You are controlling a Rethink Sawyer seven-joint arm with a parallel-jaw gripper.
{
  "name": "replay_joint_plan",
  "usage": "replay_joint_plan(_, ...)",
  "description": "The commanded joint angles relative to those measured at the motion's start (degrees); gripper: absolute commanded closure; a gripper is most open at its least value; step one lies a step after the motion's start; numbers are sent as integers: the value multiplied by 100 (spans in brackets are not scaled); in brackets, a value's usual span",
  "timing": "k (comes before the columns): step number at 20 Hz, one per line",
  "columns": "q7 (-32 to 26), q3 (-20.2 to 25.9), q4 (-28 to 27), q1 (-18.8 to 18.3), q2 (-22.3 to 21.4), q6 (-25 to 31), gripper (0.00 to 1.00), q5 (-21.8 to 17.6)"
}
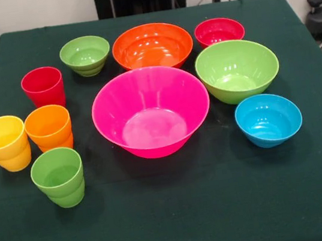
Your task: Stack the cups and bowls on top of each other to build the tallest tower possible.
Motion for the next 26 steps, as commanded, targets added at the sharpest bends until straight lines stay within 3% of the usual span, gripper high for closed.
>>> replay_joint_plan(1,1307,182,-181,139,1631,-1162,0,-58)
replay_joint_plan(6,1575,107,-287,263,2100,-1525,0,-11)
replay_joint_plan(13,1670,-109,-628,497,2469,-1583,0,-20)
replay_joint_plan(18,1678,-17,-839,426,2841,-1910,0,23)
replay_joint_plan(26,1794,-241,-1191,691,3011,-1799,0,180)
